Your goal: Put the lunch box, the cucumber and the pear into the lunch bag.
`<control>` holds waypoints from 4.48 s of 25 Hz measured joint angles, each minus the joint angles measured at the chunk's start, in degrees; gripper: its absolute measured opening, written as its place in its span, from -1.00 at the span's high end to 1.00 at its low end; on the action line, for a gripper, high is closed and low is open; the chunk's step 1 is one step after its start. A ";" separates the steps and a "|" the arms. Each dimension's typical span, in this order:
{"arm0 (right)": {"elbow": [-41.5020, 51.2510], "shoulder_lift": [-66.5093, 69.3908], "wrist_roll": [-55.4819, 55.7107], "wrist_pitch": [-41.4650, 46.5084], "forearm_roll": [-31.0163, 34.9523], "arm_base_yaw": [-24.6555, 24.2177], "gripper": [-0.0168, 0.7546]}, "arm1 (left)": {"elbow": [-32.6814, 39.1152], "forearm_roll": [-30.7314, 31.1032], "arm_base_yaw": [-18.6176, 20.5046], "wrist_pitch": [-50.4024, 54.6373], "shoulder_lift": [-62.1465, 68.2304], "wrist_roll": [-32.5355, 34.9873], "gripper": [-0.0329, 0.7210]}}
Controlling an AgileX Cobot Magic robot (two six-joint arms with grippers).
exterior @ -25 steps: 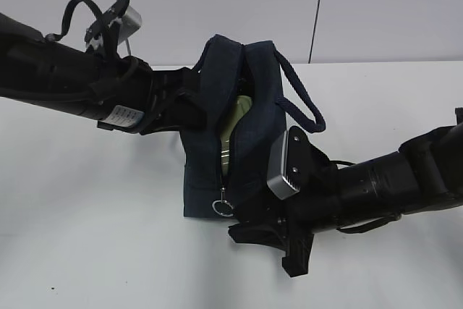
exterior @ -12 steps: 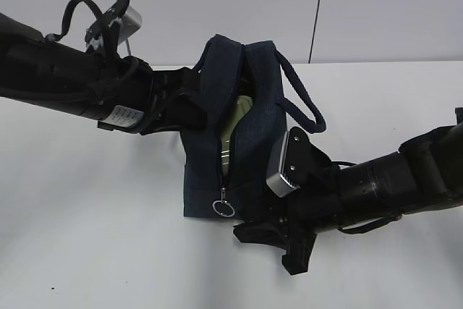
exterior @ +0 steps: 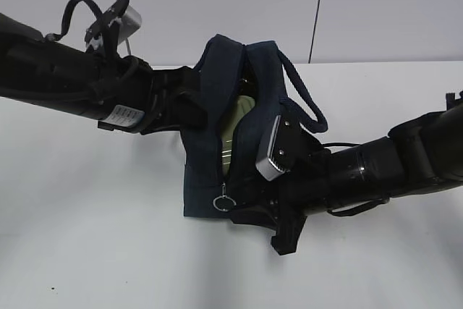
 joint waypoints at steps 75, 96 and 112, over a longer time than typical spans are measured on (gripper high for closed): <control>-3.65 -19.75 34.86 -3.37 -20.73 1.41 0.94 | 0.00 10.47 0.00 3.53 0.00 0.00 -0.02; -3.65 -20.12 35.07 -4.35 -10.66 1.41 0.94 | -0.05 18.55 0.00 7.54 0.00 0.16 -0.02; -3.65 -20.12 34.83 -1.57 -5.60 1.41 0.94 | -0.05 13.45 -0.04 4.43 0.00 5.40 0.71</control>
